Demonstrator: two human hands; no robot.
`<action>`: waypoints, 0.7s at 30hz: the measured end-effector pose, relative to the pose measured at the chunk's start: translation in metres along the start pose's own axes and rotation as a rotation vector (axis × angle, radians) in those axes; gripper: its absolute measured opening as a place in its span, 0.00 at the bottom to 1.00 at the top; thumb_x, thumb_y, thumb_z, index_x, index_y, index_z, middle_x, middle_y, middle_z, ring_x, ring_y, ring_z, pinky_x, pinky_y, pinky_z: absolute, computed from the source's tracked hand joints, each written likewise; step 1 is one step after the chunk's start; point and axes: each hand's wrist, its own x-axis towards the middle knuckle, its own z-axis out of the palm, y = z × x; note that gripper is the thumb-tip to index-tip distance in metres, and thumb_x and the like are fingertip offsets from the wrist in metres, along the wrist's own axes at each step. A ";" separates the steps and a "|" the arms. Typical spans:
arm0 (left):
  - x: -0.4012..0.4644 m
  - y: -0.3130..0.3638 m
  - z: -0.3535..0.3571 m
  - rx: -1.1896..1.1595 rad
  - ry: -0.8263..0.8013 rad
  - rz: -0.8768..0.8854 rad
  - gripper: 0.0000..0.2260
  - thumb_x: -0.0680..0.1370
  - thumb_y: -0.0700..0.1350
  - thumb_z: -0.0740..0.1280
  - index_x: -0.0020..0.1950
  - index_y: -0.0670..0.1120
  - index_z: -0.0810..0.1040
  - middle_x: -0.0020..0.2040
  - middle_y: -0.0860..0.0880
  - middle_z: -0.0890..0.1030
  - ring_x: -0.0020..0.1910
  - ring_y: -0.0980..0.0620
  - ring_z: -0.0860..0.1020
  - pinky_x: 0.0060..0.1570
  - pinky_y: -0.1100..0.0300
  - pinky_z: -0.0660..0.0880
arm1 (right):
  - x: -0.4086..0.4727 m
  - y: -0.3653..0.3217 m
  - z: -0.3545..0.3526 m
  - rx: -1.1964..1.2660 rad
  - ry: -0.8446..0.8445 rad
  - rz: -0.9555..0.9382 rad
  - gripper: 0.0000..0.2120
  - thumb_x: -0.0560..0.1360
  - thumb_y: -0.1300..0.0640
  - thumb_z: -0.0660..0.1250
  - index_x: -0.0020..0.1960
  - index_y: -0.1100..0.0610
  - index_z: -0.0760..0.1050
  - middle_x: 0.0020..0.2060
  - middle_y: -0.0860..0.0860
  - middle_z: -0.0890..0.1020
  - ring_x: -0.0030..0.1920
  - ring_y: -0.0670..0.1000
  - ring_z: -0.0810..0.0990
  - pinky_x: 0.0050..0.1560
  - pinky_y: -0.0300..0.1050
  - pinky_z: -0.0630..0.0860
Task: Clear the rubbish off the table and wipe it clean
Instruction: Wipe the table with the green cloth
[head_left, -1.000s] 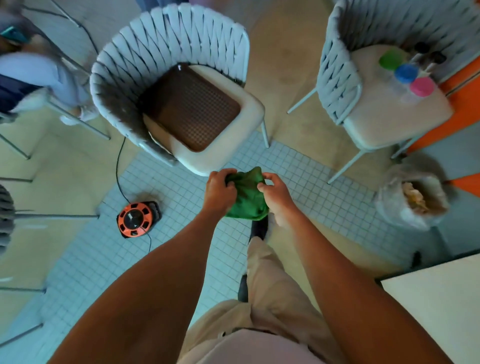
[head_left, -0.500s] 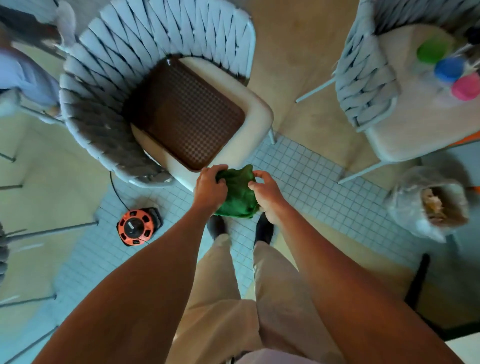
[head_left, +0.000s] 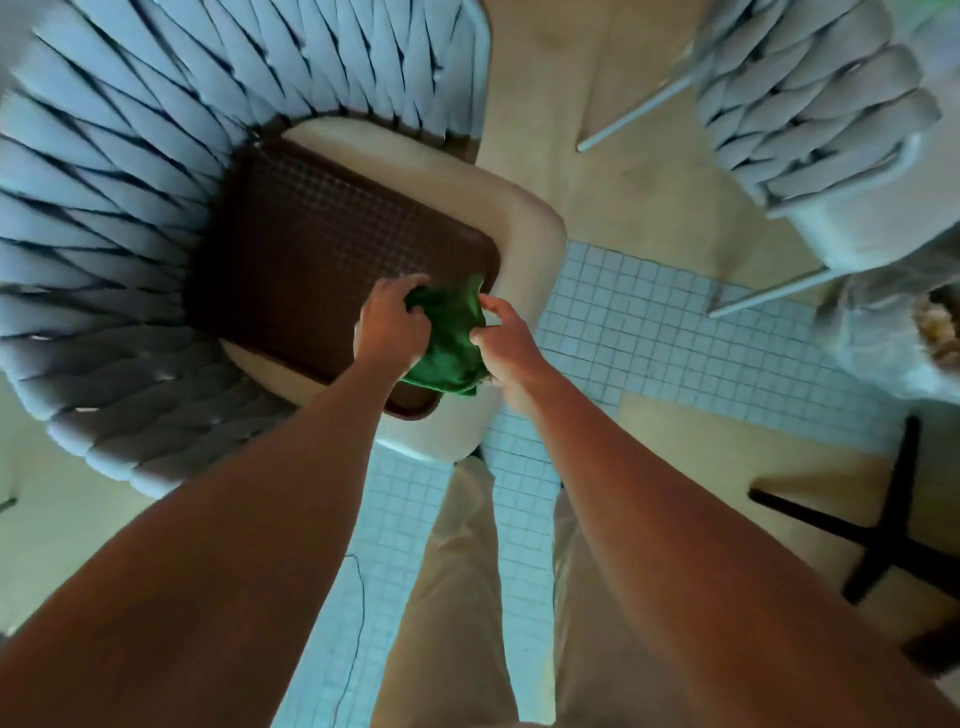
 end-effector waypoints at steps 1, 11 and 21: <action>0.015 -0.001 -0.002 -0.001 0.006 0.030 0.20 0.80 0.39 0.61 0.70 0.53 0.75 0.67 0.47 0.74 0.64 0.46 0.75 0.62 0.55 0.70 | 0.011 -0.005 0.006 0.020 0.014 -0.019 0.27 0.77 0.68 0.57 0.71 0.48 0.68 0.59 0.55 0.77 0.56 0.55 0.78 0.48 0.47 0.78; 0.079 -0.058 0.023 0.026 -0.079 0.150 0.24 0.79 0.35 0.61 0.75 0.51 0.70 0.71 0.48 0.70 0.65 0.47 0.74 0.60 0.57 0.70 | 0.083 0.012 0.054 0.078 -0.008 0.072 0.32 0.79 0.67 0.59 0.78 0.47 0.57 0.70 0.55 0.72 0.66 0.56 0.74 0.64 0.57 0.75; 0.060 -0.084 0.036 0.297 -0.193 -0.040 0.28 0.78 0.42 0.64 0.78 0.52 0.64 0.79 0.45 0.58 0.71 0.34 0.65 0.66 0.41 0.69 | 0.066 0.047 0.043 0.039 -0.061 0.195 0.30 0.80 0.61 0.58 0.80 0.49 0.54 0.68 0.54 0.73 0.59 0.54 0.78 0.62 0.53 0.75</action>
